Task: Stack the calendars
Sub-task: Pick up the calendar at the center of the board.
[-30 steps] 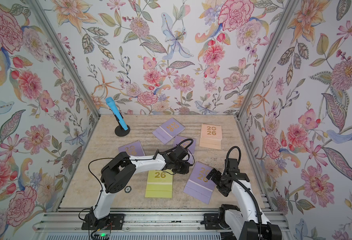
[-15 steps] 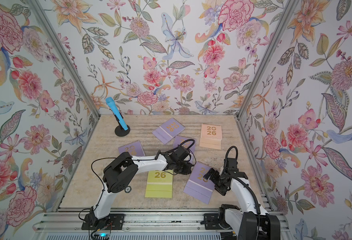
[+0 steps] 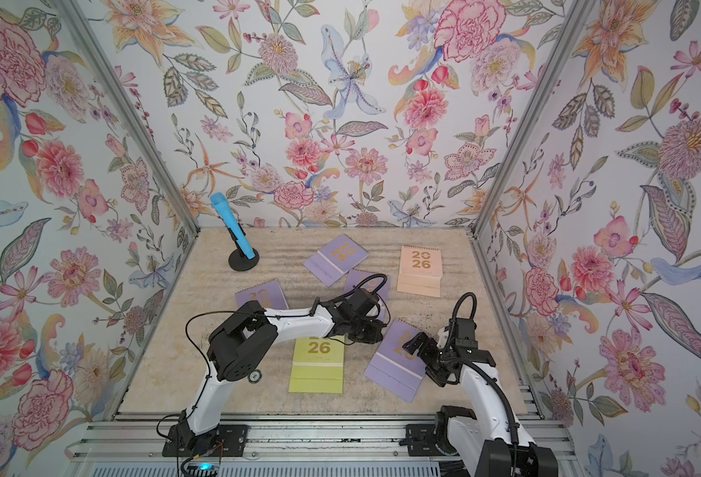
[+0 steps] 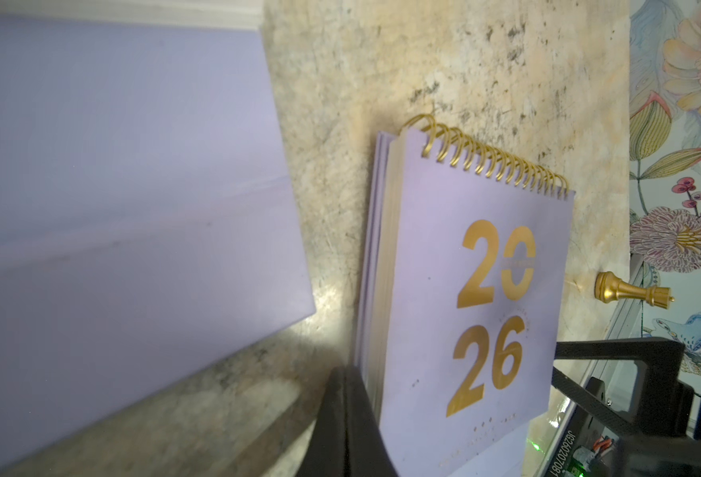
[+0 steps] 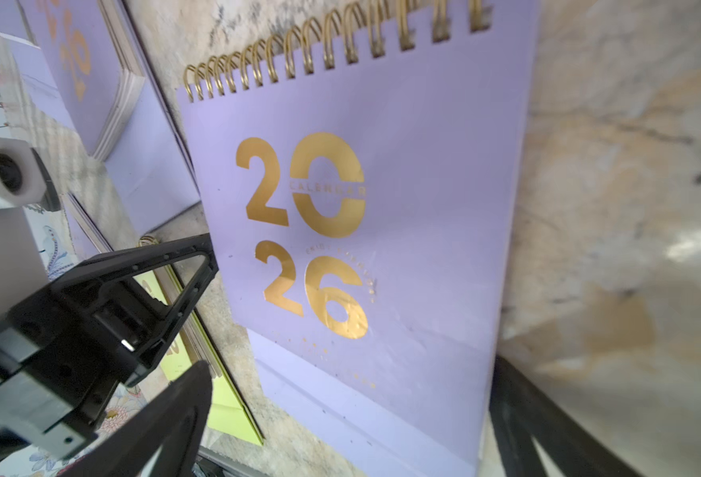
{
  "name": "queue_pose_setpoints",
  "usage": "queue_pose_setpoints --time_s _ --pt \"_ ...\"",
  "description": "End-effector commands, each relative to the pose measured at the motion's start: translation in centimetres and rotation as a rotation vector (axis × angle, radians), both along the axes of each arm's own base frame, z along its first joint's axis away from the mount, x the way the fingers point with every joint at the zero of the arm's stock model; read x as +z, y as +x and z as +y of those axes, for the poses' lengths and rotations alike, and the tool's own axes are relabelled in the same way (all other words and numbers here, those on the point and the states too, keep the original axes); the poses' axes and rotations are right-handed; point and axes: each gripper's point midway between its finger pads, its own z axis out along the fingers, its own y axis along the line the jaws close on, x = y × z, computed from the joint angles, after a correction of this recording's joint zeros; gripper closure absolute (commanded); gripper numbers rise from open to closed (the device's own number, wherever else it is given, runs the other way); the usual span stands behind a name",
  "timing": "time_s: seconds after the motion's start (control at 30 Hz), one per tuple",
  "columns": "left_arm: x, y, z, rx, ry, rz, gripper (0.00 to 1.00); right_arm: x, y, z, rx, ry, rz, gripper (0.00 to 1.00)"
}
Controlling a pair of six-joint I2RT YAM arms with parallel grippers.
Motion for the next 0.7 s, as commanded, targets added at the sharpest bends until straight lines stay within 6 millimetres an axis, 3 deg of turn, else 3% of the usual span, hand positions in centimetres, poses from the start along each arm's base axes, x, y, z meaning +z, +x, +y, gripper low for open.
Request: queue_pose_setpoints --time_s 0.0,0.3,0.67 --pt "-3.8 -3.6 0.3 -0.067 0.067 0.112 1.00 4.3 3.0 2.5 0.062 0.157 -0.210 0.01" --pt "-2.9 -2.6 0.9 -0.047 0.063 0.093 1.00 7.1 3.6 2.4 0.040 0.170 -0.318 0.14" --pt "-2.4 -1.7 1.6 -0.030 0.059 0.083 1.00 6.8 3.6 1.8 -0.006 0.158 -0.316 0.41"
